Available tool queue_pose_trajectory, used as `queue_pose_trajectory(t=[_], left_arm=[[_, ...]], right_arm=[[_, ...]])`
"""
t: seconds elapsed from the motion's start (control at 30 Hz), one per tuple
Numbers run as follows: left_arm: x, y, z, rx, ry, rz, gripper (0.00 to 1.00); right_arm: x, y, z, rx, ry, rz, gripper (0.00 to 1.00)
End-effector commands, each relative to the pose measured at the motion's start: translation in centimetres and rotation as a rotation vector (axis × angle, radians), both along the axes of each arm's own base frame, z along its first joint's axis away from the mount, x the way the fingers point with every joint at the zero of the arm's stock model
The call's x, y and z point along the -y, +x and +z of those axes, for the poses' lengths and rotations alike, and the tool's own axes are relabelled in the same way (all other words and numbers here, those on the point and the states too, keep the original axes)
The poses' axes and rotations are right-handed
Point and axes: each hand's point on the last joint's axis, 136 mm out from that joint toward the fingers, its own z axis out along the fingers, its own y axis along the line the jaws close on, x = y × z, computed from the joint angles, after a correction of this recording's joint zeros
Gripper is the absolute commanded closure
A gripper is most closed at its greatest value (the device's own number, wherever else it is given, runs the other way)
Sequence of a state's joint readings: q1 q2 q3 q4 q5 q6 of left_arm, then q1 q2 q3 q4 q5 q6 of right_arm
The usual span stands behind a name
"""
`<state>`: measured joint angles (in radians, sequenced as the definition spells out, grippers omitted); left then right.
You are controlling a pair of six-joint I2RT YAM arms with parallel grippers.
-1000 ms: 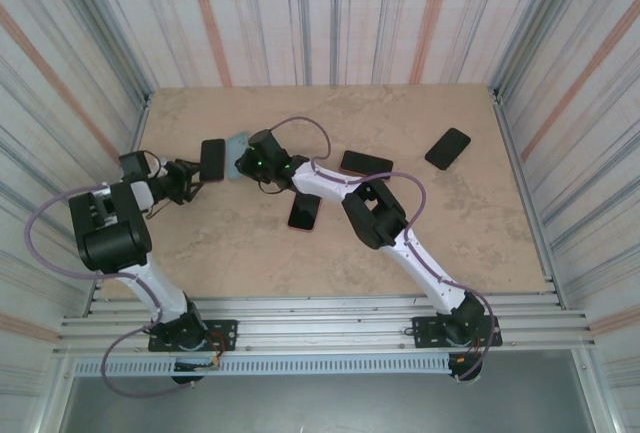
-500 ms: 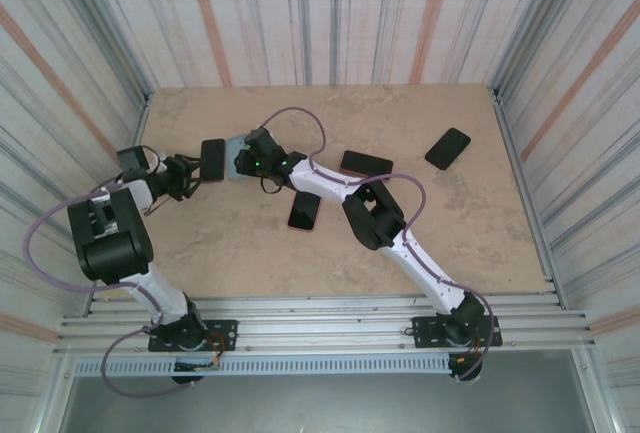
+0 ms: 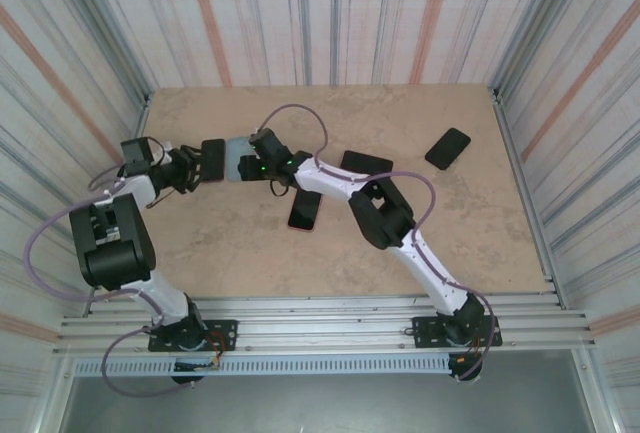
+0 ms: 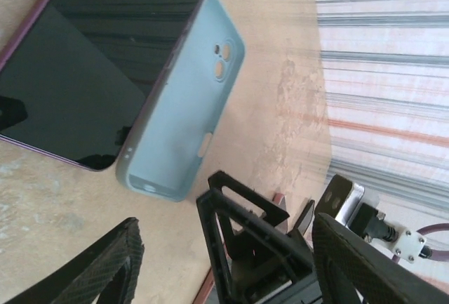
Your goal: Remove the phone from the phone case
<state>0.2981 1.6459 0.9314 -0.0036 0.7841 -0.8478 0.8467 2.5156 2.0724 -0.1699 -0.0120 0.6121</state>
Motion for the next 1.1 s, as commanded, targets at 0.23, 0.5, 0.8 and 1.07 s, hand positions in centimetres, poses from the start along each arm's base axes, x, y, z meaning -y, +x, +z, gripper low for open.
queue_pose_trajectory(t=[0.23, 0.5, 0.8, 1.07], left_arm=[[3.7, -2.0, 4.1, 0.114, 0.140, -0.152, 0.20], [9.6, -3.8, 5.1, 0.161, 0.276, -0.343, 0.05], [16.0, -6.2, 3.3, 0.187, 0.485, -0.551, 0.01], [20.9, -7.4, 0.3, 0.197, 0.671, -0.735, 0.01]], right_arm=[[9.1, -3.7, 5.4, -0.058, 0.025, -0.079, 0.10], [16.5, -8.4, 4.2, -0.162, -0.065, -0.246, 0.05], [21.6, -12.9, 4.3, -0.170, -0.154, -0.168, 0.01], [26.4, -15.3, 4.7, -0.164, -0.092, -0.090, 0.01]])
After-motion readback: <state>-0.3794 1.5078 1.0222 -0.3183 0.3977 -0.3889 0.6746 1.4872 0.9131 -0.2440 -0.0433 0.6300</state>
